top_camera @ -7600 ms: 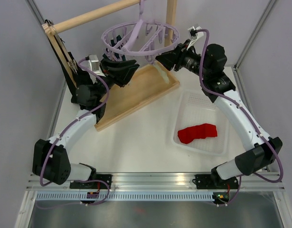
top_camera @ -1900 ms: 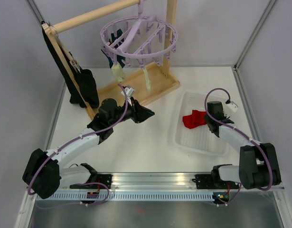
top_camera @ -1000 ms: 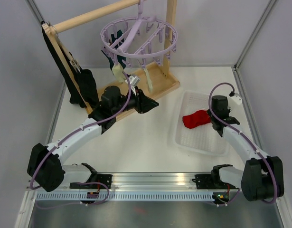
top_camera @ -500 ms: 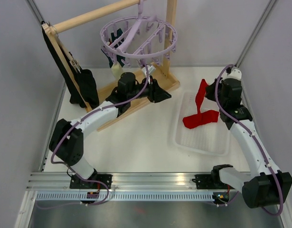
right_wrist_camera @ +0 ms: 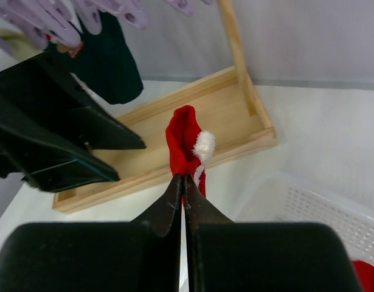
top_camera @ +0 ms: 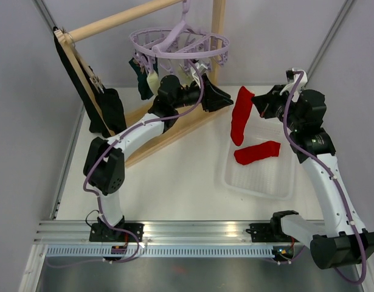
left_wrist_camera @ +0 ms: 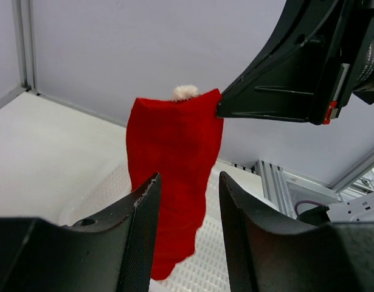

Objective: Clip the socks to the hanger
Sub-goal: Pick up the sock from the bin.

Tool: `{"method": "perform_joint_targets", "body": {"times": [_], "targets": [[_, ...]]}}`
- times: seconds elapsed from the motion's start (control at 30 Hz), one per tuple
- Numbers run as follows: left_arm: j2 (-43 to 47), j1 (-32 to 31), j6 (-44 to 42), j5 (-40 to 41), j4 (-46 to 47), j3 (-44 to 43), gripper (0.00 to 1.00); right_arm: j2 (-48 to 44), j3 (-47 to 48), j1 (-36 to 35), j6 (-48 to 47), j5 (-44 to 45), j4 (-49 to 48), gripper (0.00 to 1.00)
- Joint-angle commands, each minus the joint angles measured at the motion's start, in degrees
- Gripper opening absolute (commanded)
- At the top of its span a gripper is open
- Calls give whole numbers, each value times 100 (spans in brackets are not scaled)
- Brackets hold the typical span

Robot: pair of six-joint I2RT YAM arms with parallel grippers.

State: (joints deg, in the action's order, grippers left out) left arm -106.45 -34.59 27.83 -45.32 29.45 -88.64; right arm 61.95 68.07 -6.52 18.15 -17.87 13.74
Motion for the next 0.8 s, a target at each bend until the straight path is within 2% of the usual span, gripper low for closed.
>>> {"method": "perform_joint_targets", "body": {"times": [0.0,0.23,0.33,0.5,0.77], "targets": [[-244,251,653,-170,938,-347,49,-87,259,28,48,-674,-257,0],[-376,312,969,-197,1449,-391,49,-96,373,28,320,-1113,-389,0],[-332,312,1135,-170,1695,-180,49,-140,329,28,391,-1227,-398,0],[-314,312,1637,-223,2696,303,50,-192,268,28,496,-1386,-442,0],[-209,295,1875,-223,3101,637,49,-254,224,28,628,-1614,-503,0]]}}
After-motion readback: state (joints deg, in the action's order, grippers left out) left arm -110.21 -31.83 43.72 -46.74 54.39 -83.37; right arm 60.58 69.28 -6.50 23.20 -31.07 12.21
